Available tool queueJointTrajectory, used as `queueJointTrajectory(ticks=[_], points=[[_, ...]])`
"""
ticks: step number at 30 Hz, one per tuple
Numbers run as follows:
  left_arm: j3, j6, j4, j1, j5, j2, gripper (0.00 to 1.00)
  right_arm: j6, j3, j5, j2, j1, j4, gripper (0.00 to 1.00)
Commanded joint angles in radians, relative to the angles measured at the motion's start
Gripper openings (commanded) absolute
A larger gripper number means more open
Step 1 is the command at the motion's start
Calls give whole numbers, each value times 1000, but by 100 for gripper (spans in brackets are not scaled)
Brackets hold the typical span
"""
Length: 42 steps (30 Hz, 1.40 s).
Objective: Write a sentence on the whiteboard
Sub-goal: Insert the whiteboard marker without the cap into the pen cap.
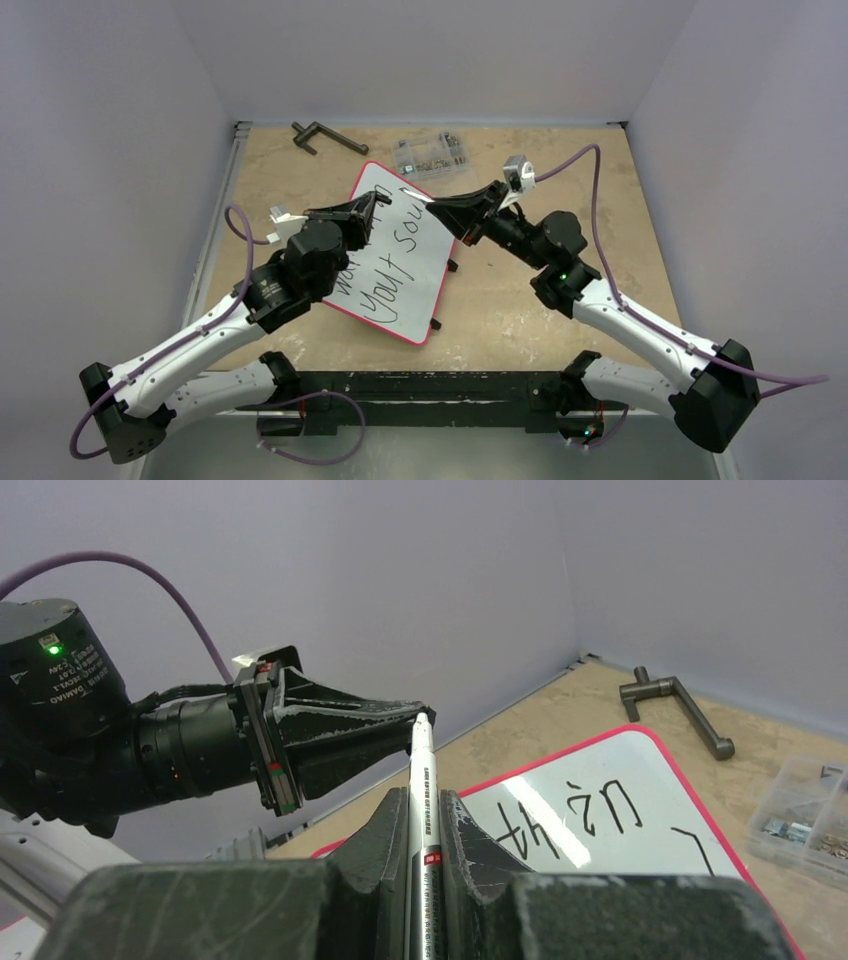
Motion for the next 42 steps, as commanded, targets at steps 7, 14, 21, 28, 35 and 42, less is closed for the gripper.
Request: queueJointTrajectory(ticks=[7,14,21,28,35,42], points=[[-15,-1,70,8,-25,-23,0,-3,77,-40,44,16,-3,0],[-2,0,58,9,-29,-14,0,-38,76,-40,59,26,-14,0],[6,-5,51,9,-28,3,0,-22,78,-28,59,28,-33,0],[7,-5,51,9,-29,10,0,-25,73,-23,62,30,-33,0],[10,-10,39,8,-30,14,0,-26,75,-24,66,32,-39,0],[16,-7,39,9,-16,24,0,-30,89,-16,84,36,-53,0]])
